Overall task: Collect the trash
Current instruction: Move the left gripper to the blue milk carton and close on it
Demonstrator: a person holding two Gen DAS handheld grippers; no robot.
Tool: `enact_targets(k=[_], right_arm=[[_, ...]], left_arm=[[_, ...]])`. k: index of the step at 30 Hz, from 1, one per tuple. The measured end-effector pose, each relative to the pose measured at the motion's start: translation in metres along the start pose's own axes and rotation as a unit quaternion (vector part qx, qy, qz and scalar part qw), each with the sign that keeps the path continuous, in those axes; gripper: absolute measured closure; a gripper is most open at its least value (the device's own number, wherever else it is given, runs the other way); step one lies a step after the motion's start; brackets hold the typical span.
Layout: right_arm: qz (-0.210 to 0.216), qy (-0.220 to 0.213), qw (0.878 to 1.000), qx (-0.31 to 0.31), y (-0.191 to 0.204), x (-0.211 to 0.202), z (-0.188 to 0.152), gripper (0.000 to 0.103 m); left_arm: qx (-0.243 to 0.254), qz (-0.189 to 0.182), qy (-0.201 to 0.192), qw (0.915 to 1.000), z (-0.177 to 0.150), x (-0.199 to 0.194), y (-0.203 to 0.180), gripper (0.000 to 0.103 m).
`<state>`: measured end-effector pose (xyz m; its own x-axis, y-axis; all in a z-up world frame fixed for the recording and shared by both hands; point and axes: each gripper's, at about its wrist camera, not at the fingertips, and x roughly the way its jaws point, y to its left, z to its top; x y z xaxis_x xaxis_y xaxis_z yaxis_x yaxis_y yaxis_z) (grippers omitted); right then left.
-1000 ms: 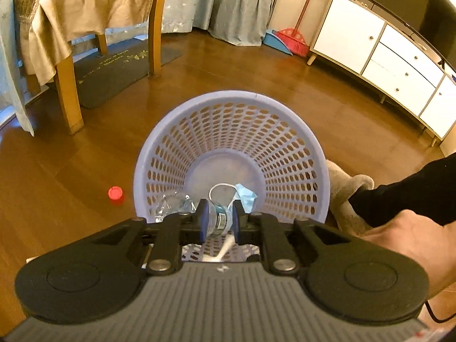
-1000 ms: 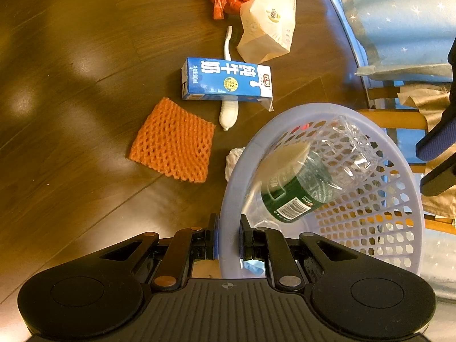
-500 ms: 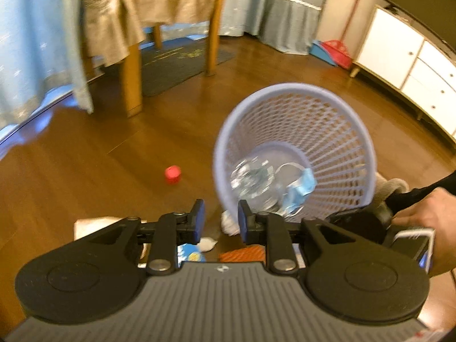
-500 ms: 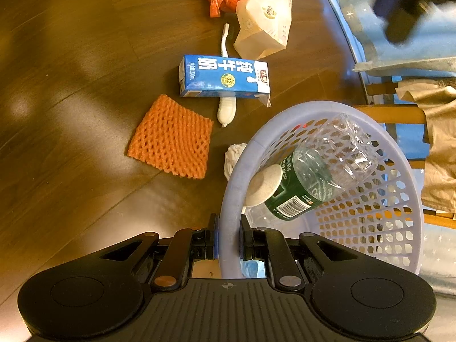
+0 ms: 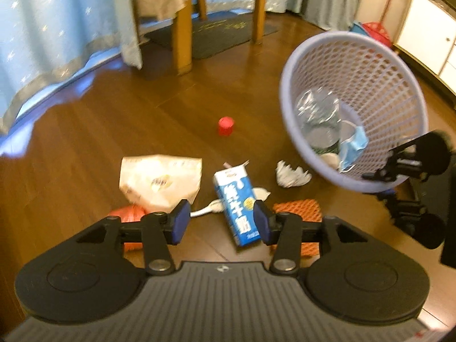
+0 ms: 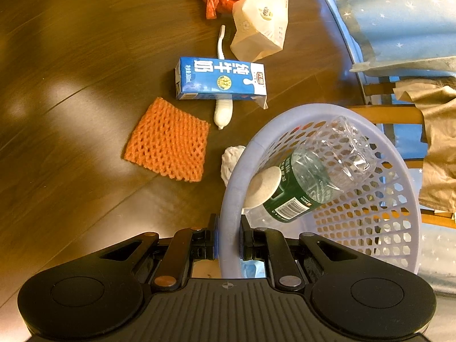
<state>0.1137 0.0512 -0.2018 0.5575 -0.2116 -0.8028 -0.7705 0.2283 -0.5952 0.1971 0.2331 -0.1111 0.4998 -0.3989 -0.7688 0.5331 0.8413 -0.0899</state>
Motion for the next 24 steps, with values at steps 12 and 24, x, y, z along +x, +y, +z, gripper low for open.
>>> enact_targets(k=[12, 24], right_arm=[[-0.005, 0.004, 1.000, 0.005, -0.006, 0.003, -0.003, 0.094], [-0.013, 0.003, 1.000, 0.000, -0.006, 0.005, -0.007, 0.094]], left_arm=[[-0.039, 0.011, 0.022, 0.9989, -0.016, 0.046, -0.014, 0.029], [-0.055, 0.010, 0.021, 0.9982, -0.015, 0.100, -0.034, 0.027]])
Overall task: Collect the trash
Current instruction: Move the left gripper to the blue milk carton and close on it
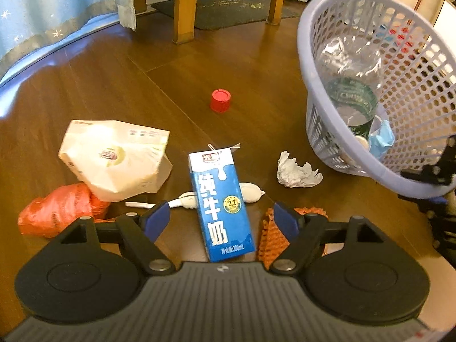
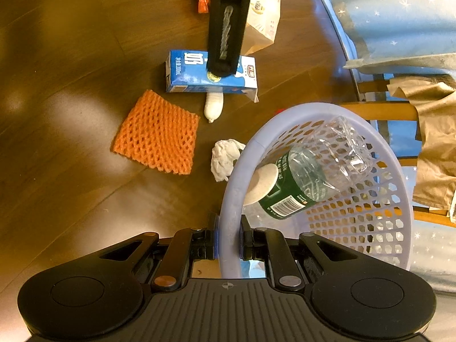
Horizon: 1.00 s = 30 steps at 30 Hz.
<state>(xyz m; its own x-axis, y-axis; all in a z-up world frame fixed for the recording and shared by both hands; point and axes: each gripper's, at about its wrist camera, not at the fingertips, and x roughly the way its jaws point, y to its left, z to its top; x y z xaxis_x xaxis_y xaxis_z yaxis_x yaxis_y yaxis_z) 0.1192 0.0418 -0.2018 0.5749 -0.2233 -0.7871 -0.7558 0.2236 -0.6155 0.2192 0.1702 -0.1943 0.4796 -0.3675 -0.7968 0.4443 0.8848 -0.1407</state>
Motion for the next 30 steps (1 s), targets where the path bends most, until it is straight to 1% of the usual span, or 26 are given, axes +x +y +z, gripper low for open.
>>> enact_targets(k=[10, 16, 20, 22, 25, 27, 30], right_arm=[[-0.003, 0.003, 1.000, 0.012, -0.007, 0.002, 0.002, 0.094], [-0.005, 0.004, 1.000, 0.009, -0.006, 0.002, 0.001, 0.094], [-0.005, 0.005, 1.000, 0.010, -0.006, 0.003, 0.000, 0.094], [-0.004, 0.005, 1.000, 0.010, -0.006, 0.003, 0.000, 0.094], [-0.003, 0.005, 1.000, 0.011, -0.006, 0.003, 0.000, 0.094], [-0.001, 0.005, 1.000, 0.012, -0.007, 0.003, 0.000, 0.094], [0.000, 0.006, 1.000, 0.014, -0.008, 0.004, 0.001, 0.094]], left_arm=[[-0.011, 0.009, 0.023, 0.9996, 0.000, 0.039, 0.001, 0.027], [-0.012, 0.017, 0.031, 0.9993, 0.003, 0.053, -0.003, 0.028], [-0.007, 0.020, 0.036, 0.9991, 0.005, 0.060, -0.006, 0.033], [-0.005, 0.020, 0.038, 0.9991, 0.006, 0.064, -0.007, 0.034], [0.000, 0.024, 0.044, 0.9987, 0.007, 0.070, -0.008, 0.040], [0.002, 0.025, 0.046, 0.9986, 0.007, 0.072, -0.008, 0.041], [0.006, 0.026, 0.052, 0.9983, 0.007, 0.075, -0.006, 0.048]])
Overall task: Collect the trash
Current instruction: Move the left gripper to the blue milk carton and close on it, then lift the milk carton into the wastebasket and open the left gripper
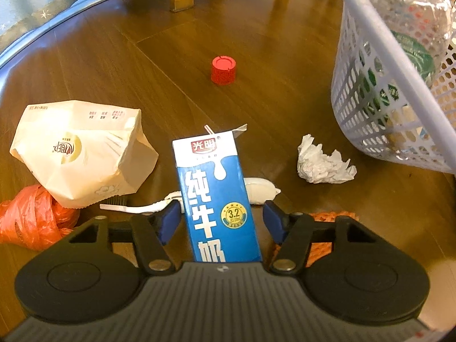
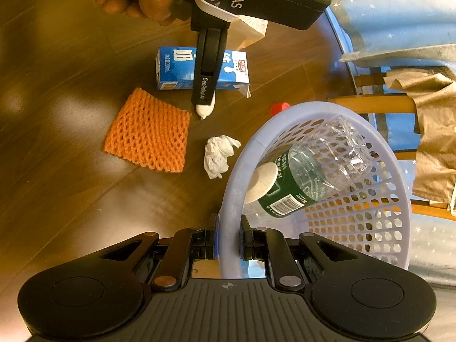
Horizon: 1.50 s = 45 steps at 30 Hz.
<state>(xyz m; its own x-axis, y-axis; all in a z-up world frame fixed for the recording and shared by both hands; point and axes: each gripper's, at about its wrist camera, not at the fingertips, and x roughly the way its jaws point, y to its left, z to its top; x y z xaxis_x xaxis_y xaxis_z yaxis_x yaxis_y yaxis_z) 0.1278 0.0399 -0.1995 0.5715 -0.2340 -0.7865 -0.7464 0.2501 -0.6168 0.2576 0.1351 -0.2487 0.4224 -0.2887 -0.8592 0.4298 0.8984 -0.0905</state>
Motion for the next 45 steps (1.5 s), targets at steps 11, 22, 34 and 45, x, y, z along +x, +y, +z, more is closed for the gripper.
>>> enact_targets(k=[11, 22, 34, 45], right_arm=[[0.003, 0.000, 1.000, 0.003, -0.002, 0.001, 0.001, 0.094], [0.005, -0.001, 1.000, 0.006, -0.002, 0.001, 0.002, 0.094], [0.010, -0.003, 1.000, 0.009, -0.002, 0.000, 0.002, 0.094], [0.013, -0.004, 1.000, 0.008, 0.001, 0.000, 0.001, 0.094]], left_arm=[[0.027, 0.008, 0.010, 0.9996, -0.005, -0.001, 0.004, 0.059], [0.051, 0.002, -0.007, 0.9986, -0.011, -0.054, 0.011, 0.060], [0.092, -0.014, -0.051, 0.9944, 0.012, -0.142, 0.003, 0.060], [0.148, -0.057, -0.089, 0.9833, 0.037, -0.195, -0.029, 0.060]])
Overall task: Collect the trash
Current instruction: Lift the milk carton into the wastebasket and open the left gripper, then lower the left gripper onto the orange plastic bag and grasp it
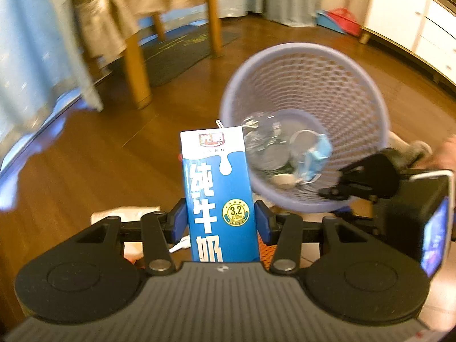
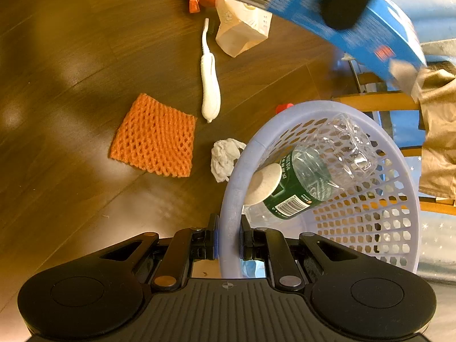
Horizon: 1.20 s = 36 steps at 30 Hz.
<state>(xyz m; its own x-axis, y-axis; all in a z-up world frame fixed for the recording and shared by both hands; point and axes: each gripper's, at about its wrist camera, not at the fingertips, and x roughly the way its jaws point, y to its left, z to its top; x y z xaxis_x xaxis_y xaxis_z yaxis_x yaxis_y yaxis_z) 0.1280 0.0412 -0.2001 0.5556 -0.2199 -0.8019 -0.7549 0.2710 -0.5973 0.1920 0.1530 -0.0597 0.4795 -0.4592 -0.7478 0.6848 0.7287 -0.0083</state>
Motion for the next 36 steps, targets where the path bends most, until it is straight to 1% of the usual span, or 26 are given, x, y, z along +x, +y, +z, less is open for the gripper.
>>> enact_targets(k=[7, 11, 15, 16, 17, 18, 19, 22, 25, 28, 31, 36], right_arm=[[0.006, -0.001, 1.000, -0.007, 0.006, -0.002, -0.002, 0.094], [0.006, -0.001, 1.000, -0.002, 0.003, -0.002, -0.003, 0.094], [0.005, -0.001, 1.000, 0.003, 0.000, -0.002, -0.002, 0.094], [0.006, -0.001, 1.000, 0.004, 0.000, -0.002, -0.002, 0.094], [0.006, -0.001, 1.000, 0.003, 0.001, -0.001, -0.002, 0.094], [0.007, -0.001, 1.000, 0.004, 0.001, -0.001, -0.002, 0.094], [0.008, -0.002, 1.000, 0.004, 0.001, -0.001, -0.001, 0.094], [0.010, -0.003, 1.000, 0.006, 0.001, -0.001, -0.003, 0.094], [0.009, -0.003, 1.000, 0.011, -0.001, 0.000, -0.003, 0.094], [0.009, -0.003, 1.000, 0.012, -0.001, -0.001, -0.003, 0.094], [0.011, -0.003, 1.000, 0.012, 0.000, -0.002, -0.003, 0.094], [0.011, -0.004, 1.000, 0.015, -0.001, -0.003, -0.004, 0.094]], left_arm=[[0.050, -0.052, -0.010, 0.9973, 0.028, 0.002, -0.027, 0.059], [0.067, -0.079, -0.017, 0.9945, 0.045, 0.008, -0.043, 0.059], [0.070, -0.108, -0.033, 0.9911, 0.065, 0.019, -0.056, 0.058], [0.067, -0.120, -0.037, 0.9898, 0.070, 0.023, -0.058, 0.056], [0.061, -0.126, -0.043, 0.9893, 0.075, 0.026, -0.057, 0.045], [0.056, -0.122, -0.050, 0.9896, 0.078, 0.028, -0.056, 0.041], [0.052, -0.115, -0.059, 0.9903, 0.081, 0.028, -0.054, 0.040], [0.033, -0.105, -0.069, 0.9915, 0.085, 0.024, -0.040, 0.040], [0.028, -0.084, -0.069, 0.9936, 0.077, 0.012, -0.023, 0.040], [0.020, -0.062, -0.060, 0.9960, 0.063, 0.001, -0.006, 0.040], [0.006, -0.039, -0.050, 0.9980, 0.042, -0.011, 0.010, 0.040], [-0.014, 0.003, -0.036, 0.9993, 0.011, -0.025, 0.039, 0.040]])
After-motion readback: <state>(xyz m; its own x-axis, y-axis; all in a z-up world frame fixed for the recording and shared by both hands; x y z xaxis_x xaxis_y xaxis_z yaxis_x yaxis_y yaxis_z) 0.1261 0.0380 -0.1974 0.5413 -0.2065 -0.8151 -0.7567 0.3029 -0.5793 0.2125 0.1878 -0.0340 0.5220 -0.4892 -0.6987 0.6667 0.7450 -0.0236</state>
